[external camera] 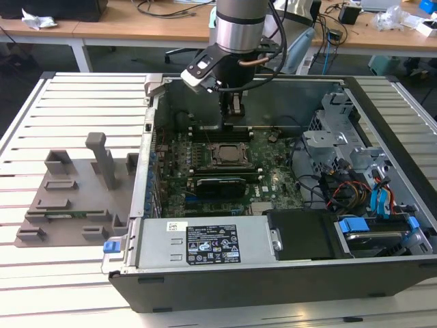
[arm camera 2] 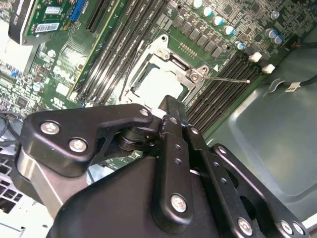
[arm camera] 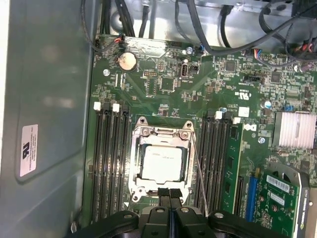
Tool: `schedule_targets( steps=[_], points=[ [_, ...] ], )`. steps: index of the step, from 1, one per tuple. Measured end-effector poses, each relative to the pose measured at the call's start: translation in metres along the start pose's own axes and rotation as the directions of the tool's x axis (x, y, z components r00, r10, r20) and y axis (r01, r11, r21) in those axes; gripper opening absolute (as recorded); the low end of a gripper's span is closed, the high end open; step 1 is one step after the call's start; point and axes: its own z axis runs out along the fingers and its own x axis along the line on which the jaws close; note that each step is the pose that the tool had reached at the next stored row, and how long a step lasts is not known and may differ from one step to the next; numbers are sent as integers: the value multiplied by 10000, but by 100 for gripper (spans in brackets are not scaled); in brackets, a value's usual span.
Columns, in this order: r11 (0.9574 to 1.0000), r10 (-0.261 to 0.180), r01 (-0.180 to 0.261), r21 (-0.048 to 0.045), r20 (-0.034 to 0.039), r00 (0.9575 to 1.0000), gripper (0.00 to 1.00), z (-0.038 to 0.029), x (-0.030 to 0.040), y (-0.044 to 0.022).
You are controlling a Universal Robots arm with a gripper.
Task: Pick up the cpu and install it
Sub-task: 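Install the first cpu locking lever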
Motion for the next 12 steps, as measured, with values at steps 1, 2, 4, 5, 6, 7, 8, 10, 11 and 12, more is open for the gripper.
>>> schedule_targets(
  steps=[1, 2, 4, 5, 6, 7, 8, 10, 11, 12],
  points=[
    [9996, -298, 298, -16, 8, 9996, 11, 0, 0, 0],
    [9979, -643, 644, -35, 18, 9979, 11, 0, 0, 0],
    [9956, -939, 939, -50, 27, 9956, 11, 1, 0, 0],
    [9939, -1100, 1100, -58, 32, 9939, 11, 1, 0, 0],
    [9926, -1213, 1213, -64, 36, 9926, 11, 1, 0, 0],
    [9897, -1429, 1430, -75, 43, 9897, 11, 1, 0, 0],
    [9877, -1559, 1559, -82, 47, 9878, 11, 1, 0, 0],
    [9804, -1965, 1966, -101, 63, 9805, 11, 1, 0, 0],
    [9768, -2140, 2141, -109, 70, 9768, 11, 1, 0, 0],
    [9734, -2285, 2286, -116, 76, 9735, 11, 0, 0, 0]
  ],
)
